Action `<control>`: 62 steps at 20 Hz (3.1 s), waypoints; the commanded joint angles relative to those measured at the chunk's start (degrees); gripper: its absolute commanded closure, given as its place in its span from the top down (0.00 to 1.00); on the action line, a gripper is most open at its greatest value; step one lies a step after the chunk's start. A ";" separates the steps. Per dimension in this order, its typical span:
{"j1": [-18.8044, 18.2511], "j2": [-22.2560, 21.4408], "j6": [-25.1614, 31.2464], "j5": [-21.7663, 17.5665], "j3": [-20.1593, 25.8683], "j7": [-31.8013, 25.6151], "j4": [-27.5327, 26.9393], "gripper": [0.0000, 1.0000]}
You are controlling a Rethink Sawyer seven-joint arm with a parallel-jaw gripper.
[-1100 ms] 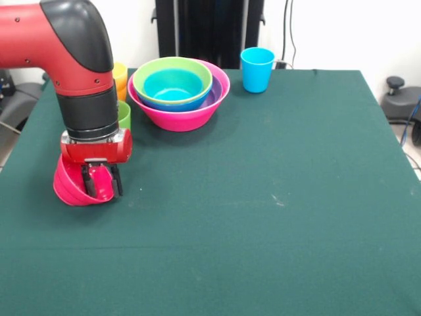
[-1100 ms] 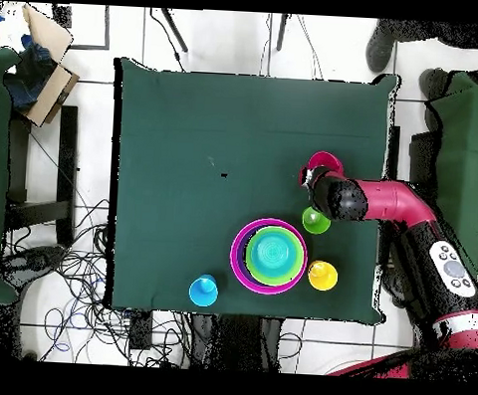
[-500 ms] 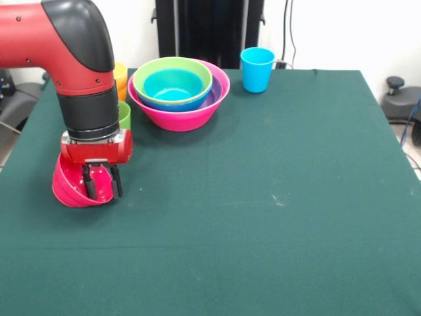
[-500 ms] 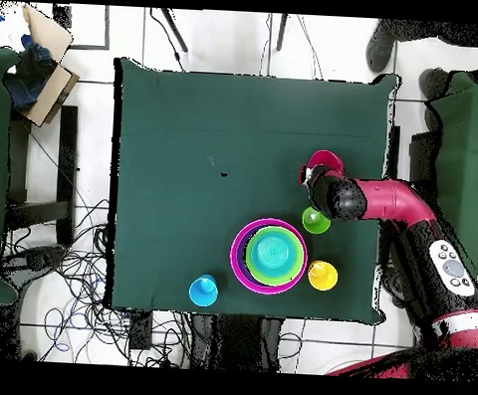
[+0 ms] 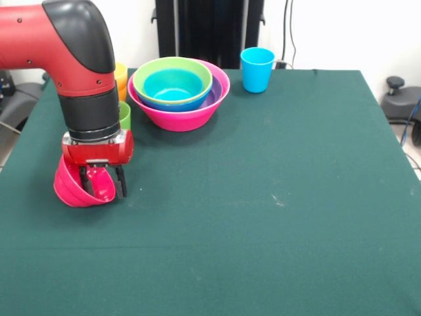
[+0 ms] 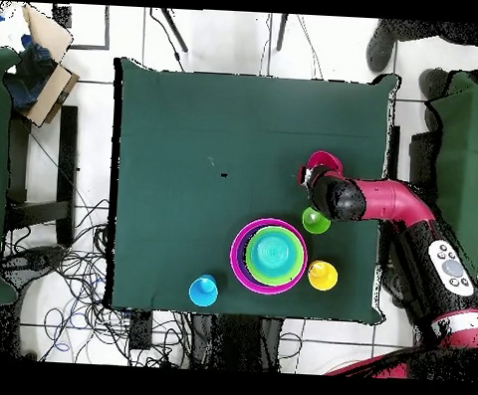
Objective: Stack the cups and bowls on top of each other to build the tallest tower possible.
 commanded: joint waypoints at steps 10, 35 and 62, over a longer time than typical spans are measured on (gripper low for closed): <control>0.37 -0.36 3.89 0.14 -0.59 -10.97 1.09 1.00; 3.23 -25.08 27.22 18.17 2.64 -12.57 4.25 0.00; 1.28 -33.44 4.72 14.91 0.74 -2.24 27.16 0.00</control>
